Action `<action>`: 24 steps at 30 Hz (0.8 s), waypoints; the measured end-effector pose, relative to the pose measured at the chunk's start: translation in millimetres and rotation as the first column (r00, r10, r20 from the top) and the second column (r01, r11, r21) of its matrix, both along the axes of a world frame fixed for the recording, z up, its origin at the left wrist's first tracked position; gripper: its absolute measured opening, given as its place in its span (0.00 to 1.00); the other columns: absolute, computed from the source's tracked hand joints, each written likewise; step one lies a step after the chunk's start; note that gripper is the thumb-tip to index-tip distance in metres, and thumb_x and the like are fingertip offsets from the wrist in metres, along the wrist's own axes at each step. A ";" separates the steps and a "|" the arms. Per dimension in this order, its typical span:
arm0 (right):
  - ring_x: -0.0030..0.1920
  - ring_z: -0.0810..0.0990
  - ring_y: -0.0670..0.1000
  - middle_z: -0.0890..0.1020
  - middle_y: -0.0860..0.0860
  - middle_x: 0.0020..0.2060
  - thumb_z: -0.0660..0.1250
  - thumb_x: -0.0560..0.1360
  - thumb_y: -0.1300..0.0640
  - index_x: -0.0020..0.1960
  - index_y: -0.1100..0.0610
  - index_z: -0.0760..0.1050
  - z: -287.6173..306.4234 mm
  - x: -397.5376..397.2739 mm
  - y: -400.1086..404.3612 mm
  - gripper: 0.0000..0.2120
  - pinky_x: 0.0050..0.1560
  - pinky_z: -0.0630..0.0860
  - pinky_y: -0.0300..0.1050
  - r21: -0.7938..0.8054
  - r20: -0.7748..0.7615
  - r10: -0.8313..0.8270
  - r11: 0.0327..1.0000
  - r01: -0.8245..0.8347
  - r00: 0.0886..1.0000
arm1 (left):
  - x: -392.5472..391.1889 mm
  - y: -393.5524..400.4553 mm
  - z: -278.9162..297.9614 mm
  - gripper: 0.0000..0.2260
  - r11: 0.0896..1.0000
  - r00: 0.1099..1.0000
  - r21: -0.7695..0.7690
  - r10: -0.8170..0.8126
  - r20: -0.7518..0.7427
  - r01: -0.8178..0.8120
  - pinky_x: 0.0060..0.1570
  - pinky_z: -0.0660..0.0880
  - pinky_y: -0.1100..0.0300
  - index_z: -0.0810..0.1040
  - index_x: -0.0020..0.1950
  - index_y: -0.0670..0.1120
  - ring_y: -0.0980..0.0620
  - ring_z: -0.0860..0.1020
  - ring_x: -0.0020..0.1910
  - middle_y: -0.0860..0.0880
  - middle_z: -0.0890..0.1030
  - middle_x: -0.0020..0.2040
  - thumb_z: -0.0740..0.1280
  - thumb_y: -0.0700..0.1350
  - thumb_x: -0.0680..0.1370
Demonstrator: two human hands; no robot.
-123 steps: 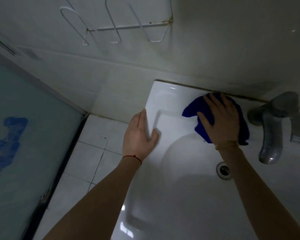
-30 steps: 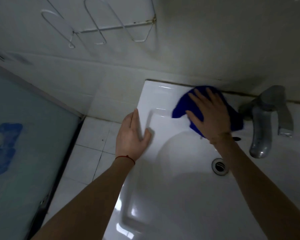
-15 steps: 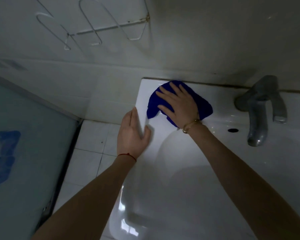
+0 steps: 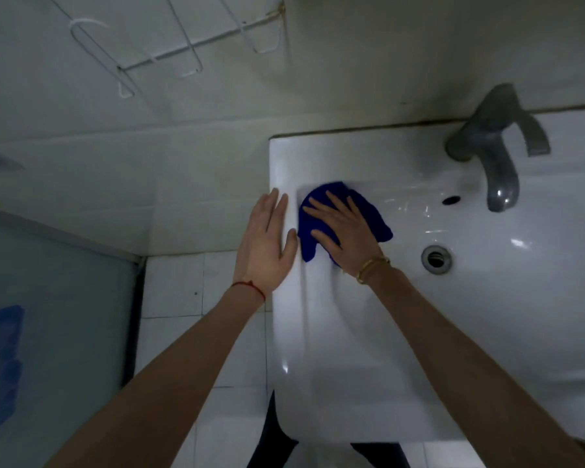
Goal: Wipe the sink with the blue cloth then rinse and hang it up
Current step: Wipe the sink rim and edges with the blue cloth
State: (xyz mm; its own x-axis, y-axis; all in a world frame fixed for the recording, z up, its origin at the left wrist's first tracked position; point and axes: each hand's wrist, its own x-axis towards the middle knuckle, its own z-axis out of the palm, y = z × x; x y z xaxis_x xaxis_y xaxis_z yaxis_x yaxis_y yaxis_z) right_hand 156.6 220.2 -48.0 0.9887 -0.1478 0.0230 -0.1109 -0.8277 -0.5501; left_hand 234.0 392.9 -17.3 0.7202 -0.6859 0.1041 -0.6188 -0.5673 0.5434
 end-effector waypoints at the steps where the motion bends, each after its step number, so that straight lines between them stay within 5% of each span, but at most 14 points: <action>1: 0.77 0.53 0.51 0.66 0.50 0.73 0.55 0.82 0.51 0.74 0.54 0.63 1.9 -6.1 7.8 0.21 0.76 0.39 0.47 0.027 -0.010 -0.029 0.999 0.029 1.000 | 2.7 2.3 -1.1 0.25 1.000 1.000 0.010 -0.027 -0.002 0.027 0.77 0.54 0.50 0.57 0.78 0.38 0.46 0.53 0.79 0.42 0.56 0.79 0.58 0.44 0.83; 6: 0.77 0.46 0.45 0.57 0.41 0.74 0.57 0.81 0.52 0.75 0.48 0.56 9.8 -85.6 60.9 0.24 0.76 0.41 0.43 0.271 -0.090 -0.041 0.960 0.064 0.995 | 5.6 5.0 -6.7 0.24 0.996 0.995 -0.002 -0.094 0.010 0.094 0.77 0.54 0.49 0.56 0.78 0.36 0.44 0.54 0.79 0.40 0.55 0.79 0.57 0.42 0.84; 15: 0.78 0.47 0.51 0.59 0.49 0.76 0.57 0.82 0.58 0.75 0.54 0.59 31.4 -58.9 69.5 0.22 0.77 0.45 0.45 0.264 -0.208 -0.197 0.932 0.249 0.958 | 9.2 12.7 2.4 0.24 0.970 0.969 0.052 -0.240 0.060 0.237 0.78 0.52 0.49 0.57 0.77 0.35 0.42 0.54 0.78 0.39 0.57 0.78 0.56 0.43 0.84; 19: 0.77 0.48 0.47 0.60 0.46 0.75 0.57 0.82 0.56 0.74 0.53 0.62 38.1 -111.0 91.0 0.21 0.76 0.43 0.42 0.302 -0.265 -0.144 0.927 0.224 0.954 | 17.7 30.0 12.5 0.22 0.907 0.903 0.077 -0.420 0.095 0.414 0.77 0.56 0.46 0.63 0.74 0.34 0.40 0.59 0.77 0.37 0.64 0.76 0.60 0.41 0.83; 24: 0.76 0.54 0.47 0.67 0.46 0.72 0.58 0.81 0.53 0.71 0.53 0.68 57.4 -169.8 129.8 0.19 0.73 0.40 0.35 0.204 -0.347 -0.112 0.960 0.191 0.931 | 17.0 51.8 18.1 0.18 0.719 0.712 0.115 -0.695 0.103 0.685 0.75 0.60 0.44 0.71 0.70 0.35 0.39 0.65 0.74 0.38 0.71 0.71 0.64 0.40 0.81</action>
